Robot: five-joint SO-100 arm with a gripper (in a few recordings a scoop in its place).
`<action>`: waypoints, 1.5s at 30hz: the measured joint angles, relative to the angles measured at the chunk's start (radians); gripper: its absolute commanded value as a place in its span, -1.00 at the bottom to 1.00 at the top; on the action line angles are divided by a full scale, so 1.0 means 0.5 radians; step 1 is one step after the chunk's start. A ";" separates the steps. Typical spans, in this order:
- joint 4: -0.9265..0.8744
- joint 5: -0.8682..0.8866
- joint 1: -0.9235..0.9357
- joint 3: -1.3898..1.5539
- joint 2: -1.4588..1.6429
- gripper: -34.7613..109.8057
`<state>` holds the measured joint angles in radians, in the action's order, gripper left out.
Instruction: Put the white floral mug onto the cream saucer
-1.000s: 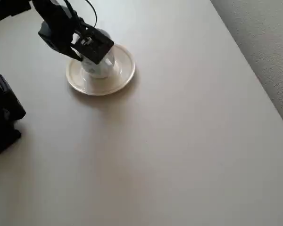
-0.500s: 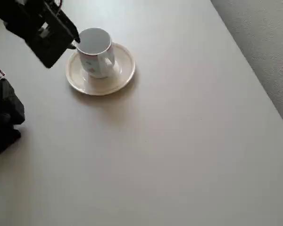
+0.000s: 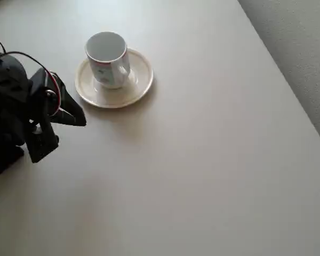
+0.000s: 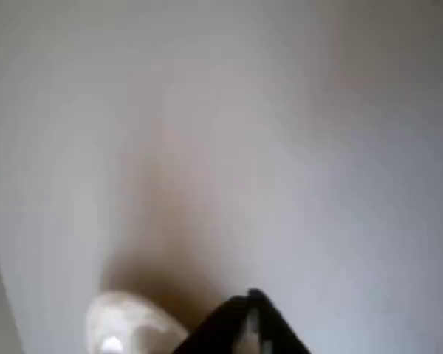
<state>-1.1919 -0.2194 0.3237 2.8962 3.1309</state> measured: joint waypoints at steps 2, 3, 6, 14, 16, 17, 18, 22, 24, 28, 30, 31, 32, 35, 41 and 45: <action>-0.028 0.003 0.015 0.098 0.147 -0.54; -0.040 0.003 0.018 0.129 0.187 -0.54; -0.061 -0.003 0.015 0.163 0.264 -0.54; -0.061 -0.015 0.012 0.169 0.301 -0.54; -0.061 -0.015 0.012 0.169 0.301 -0.54; -0.061 -0.015 0.012 0.169 0.301 -0.54; -0.061 -0.015 0.012 0.169 0.301 -0.54; -0.061 -0.015 0.012 0.169 0.301 -0.54; -0.061 -0.015 0.012 0.169 0.301 -0.54; -0.061 -0.015 0.012 0.169 0.301 -0.54; -0.061 -0.015 0.012 0.169 0.301 -0.54; -0.061 -0.015 0.012 0.169 0.301 -0.54; -0.061 -0.015 0.012 0.169 0.301 -0.54; -0.061 -0.015 0.012 0.169 0.301 -0.54; -0.061 -0.015 0.012 0.169 0.301 -0.54; -0.061 -0.015 0.012 0.169 0.301 -0.54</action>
<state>-1.2226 -0.2270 0.3298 2.9805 3.2812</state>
